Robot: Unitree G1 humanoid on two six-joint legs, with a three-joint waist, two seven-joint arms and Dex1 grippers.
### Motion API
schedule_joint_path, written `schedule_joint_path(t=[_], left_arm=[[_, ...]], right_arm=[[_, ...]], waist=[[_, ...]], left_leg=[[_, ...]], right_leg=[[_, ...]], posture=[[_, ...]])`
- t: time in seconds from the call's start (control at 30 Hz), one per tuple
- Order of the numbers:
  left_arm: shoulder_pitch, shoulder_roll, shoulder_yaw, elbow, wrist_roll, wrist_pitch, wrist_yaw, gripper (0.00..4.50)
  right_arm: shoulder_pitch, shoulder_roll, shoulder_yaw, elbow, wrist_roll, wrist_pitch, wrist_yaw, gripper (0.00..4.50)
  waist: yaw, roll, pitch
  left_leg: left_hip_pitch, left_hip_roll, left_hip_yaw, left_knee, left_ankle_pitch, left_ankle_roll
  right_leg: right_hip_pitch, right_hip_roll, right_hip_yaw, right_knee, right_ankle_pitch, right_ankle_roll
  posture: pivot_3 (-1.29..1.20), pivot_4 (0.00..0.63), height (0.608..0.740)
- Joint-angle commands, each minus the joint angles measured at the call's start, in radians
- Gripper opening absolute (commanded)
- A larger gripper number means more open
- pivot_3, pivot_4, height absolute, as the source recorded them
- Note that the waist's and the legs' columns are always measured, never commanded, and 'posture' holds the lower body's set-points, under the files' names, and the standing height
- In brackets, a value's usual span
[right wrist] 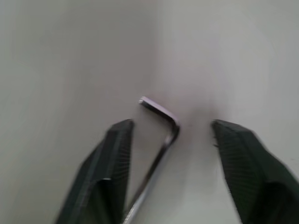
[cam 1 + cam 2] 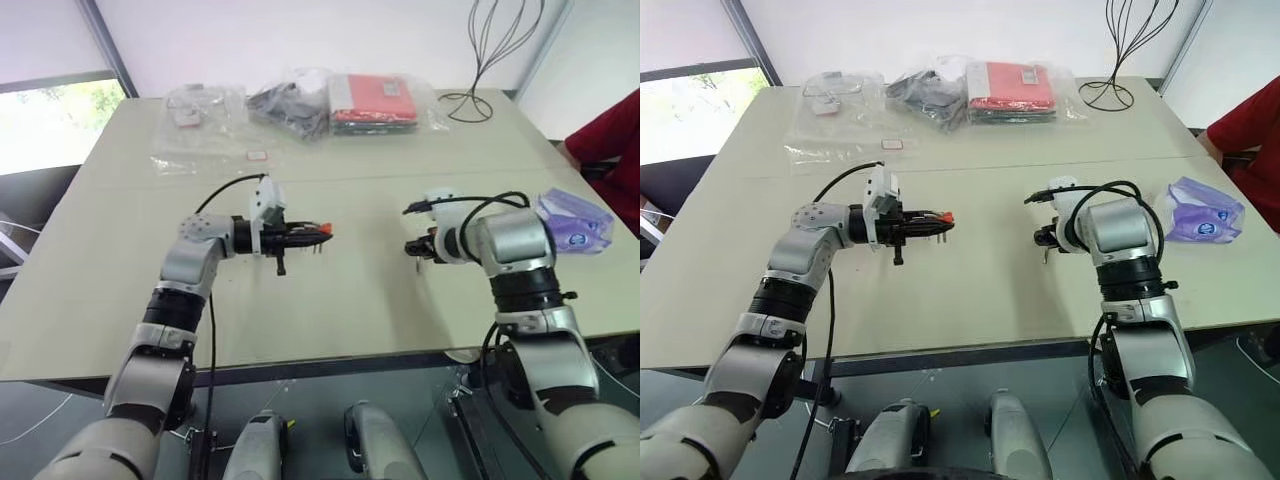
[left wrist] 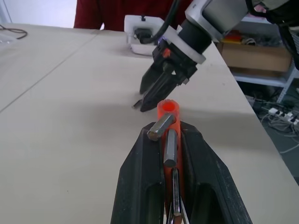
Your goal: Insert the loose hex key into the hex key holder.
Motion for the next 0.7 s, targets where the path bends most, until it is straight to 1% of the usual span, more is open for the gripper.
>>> schedule_joint_path(t=[0.03, 0.07, 0.1, 0.17, 0.3, 0.37, 0.47, 0.53, 0.6, 0.7], left_arm=[[0.004, 0.017, 0.019, -0.052, -0.030, 0.008, 0.012, 0.00], [0.008, 0.021, 0.019, -0.056, -0.031, 0.009, 0.014, 0.00], [0.011, 0.024, 0.018, -0.058, -0.032, 0.009, 0.016, 0.00], [0.015, 0.026, 0.015, -0.059, -0.035, 0.007, 0.020, 0.00], [0.008, 0.017, 0.008, -0.052, -0.033, 0.005, 0.031, 0.00], [-0.012, 0.013, 0.006, -0.023, -0.034, 0.001, 0.023, 0.00], [-0.066, 0.010, 0.009, 0.064, -0.036, 0.000, -0.007, 0.00], [-0.128, 0.006, 0.019, 0.150, -0.047, 0.022, -0.042, 0.00], [-0.205, 0.001, 0.035, 0.261, -0.048, 0.017, -0.070, 0.00], [-0.331, -0.017, 0.060, 0.423, -0.047, -0.009, -0.088, 0.00]], right_arm=[[0.075, 0.007, 0.031, -0.056, 0.027, 0.105, -0.009, 0.83], [0.085, 0.004, 0.025, -0.084, 0.034, 0.132, -0.011, 0.25], [0.096, 0.000, 0.023, -0.114, 0.043, 0.156, -0.011, 0.12], [0.110, -0.004, 0.019, -0.155, 0.058, 0.190, -0.012, 0.12], [0.108, -0.004, 0.002, -0.168, 0.061, 0.154, -0.024, 0.12], [0.038, -0.012, -0.016, -0.124, 0.048, -0.015, -0.023, 0.12], [-0.123, 0.027, -0.143, -0.047, 0.077, -0.252, -0.053, 0.12], [-0.210, 0.059, -0.254, -0.042, 0.157, -0.384, -0.040, 0.12], [-0.257, 0.096, -0.347, -0.068, 0.251, -0.449, -0.014, 0.12], [-0.275, 0.151, -0.463, -0.123, 0.381, -0.480, -0.013, 0.12]], waist=[[0.002, 0.000, 0.000], [0.003, 0.000, -0.001], [0.004, 0.000, -0.001], [0.005, 0.000, -0.001], [0.006, 0.000, -0.001], [0.004, -0.001, -0.001], [-0.002, 0.003, 0.002], [-0.003, 0.003, 0.002], [0.000, 0.003, 0.002], [0.005, 0.002, 0.001]], left_leg=[[0.000, 0.000, 0.000, 0.000, 0.000, 0.000], [0.000, 0.000, 0.000, 0.000, 0.000, 0.000], [0.000, 0.000, -0.001, 0.000, 0.000, 0.000], [-0.001, 0.000, -0.001, 0.000, 0.000, 0.000], [-0.001, 0.000, -0.001, -0.001, 0.000, 0.001], [-0.002, 0.000, -0.001, -0.002, 0.000, 0.001], [-0.003, 0.000, 0.002, -0.002, 0.000, 0.001], [-0.004, 0.000, 0.003, -0.002, 0.000, 0.001], [-0.008, 0.000, 0.002, -0.002, 0.000, 0.001], [-0.010, 0.001, -0.002, -0.004, -0.003, 0.006]], right_leg=[[0.000, 0.000, 0.000, 0.000, 0.000, 0.000], [0.000, 0.000, 0.000, 0.000, 0.000, 0.000], [0.000, 0.000, 0.000, 0.000, 0.000, 0.000], [0.000, 0.000, 0.000, -0.001, -0.001, 0.000], [0.000, 0.000, 0.000, -0.003, -0.001, 0.001], [0.000, 0.000, 0.000, -0.005, 0.000, 0.001], [-0.001, 0.000, 0.000, -0.008, 0.001, 0.000], [-0.003, 0.000, 0.002, -0.008, 0.002, 0.001], [-0.006, 0.003, 0.002, -0.008, 0.003, 0.002], [-0.006, 0.004, -0.001, -0.009, 0.002, 0.002]], posture=[[0.00, 0.150, 0.740], [0.00, 0.150, 0.740], [0.00, 0.150, 0.740], [0.00, 0.150, 0.740], [0.00, 0.150, 0.740], [0.00, 0.150, 0.740], [0.00, 0.150, 0.740], [0.00, 0.150, 0.740], [0.00, 0.150, 0.740], [0.00, 0.150, 0.740]])
